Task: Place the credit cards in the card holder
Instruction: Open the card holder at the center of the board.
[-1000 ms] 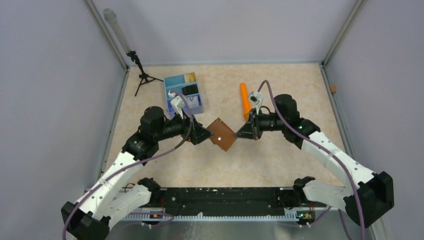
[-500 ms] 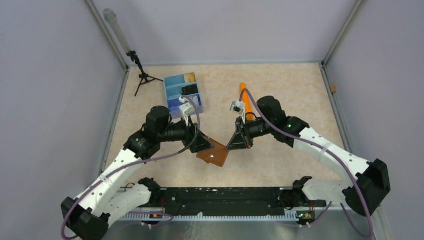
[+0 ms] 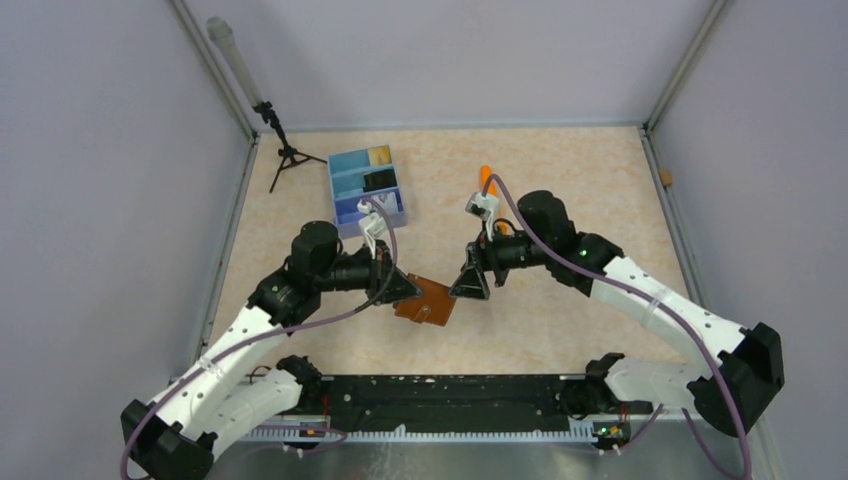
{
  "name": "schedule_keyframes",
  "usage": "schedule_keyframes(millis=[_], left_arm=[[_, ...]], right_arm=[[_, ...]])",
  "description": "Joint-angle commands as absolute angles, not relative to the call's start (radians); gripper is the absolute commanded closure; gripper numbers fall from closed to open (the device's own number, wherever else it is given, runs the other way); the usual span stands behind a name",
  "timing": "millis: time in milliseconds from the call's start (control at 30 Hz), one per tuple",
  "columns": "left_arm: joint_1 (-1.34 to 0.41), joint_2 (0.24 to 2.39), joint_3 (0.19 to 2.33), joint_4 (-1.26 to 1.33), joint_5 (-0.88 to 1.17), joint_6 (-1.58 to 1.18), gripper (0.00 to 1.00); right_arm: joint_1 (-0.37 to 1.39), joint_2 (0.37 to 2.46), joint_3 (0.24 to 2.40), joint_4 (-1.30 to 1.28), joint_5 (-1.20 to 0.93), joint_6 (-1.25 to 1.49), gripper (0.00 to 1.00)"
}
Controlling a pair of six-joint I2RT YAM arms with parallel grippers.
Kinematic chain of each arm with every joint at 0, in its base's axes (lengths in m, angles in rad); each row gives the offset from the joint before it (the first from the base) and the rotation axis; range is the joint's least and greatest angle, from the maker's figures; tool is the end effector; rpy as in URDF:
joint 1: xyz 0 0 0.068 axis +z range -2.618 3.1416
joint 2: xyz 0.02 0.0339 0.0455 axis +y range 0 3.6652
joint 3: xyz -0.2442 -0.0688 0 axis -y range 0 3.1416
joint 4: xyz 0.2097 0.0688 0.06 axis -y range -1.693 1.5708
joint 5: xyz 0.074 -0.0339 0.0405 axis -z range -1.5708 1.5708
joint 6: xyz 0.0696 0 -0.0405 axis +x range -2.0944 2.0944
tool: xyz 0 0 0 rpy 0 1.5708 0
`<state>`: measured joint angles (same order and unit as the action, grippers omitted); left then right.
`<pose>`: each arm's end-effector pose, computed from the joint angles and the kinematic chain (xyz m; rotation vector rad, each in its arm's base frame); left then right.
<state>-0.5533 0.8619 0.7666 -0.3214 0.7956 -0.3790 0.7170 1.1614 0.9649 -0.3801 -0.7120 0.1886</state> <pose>0.1336 -0.1409 0.2890 0.7362 1.9910 -1.3676 0.1558 0.1962 0.2864 -1.0132 2.0284 1.2707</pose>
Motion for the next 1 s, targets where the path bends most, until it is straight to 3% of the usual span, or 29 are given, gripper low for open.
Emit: schedule_keyframes(millis=[0,100,267,467,700,833,967], left_arm=[[-0.559,0.765,0.693,-0.1,0.656,-0.568,1.0],[-0.559,0.68,0.584,0.154,0.597,-0.708,1.0],[-0.558,0.598,0.499,0.353,0.485,-0.828,1.0],[-0.559,0.556,0.464,0.433,0.409,-0.878,1.0],[-0.56,0.587,0.457,0.458,0.455,-0.899,1.0],[-0.558,0.596,0.454,0.464,0.479,-0.905,1.0],[-0.56,0.598,0.441,0.465,0.491,-0.915,1.0]], right_arm=[[0.713,1.062,0.95,-0.269,-0.535,0.247,0.17],[0.692,0.989,0.871,-0.172,-0.506,0.327,0.11],[0.683,0.943,0.73,0.099,-0.593,0.499,0.08],[0.702,0.988,0.652,0.366,-0.699,0.651,0.11],[0.715,1.036,0.621,0.564,-0.714,0.739,0.19],[0.715,1.06,0.623,0.62,-0.717,0.765,0.27],[0.715,1.076,0.624,0.673,-0.726,0.799,0.5]])
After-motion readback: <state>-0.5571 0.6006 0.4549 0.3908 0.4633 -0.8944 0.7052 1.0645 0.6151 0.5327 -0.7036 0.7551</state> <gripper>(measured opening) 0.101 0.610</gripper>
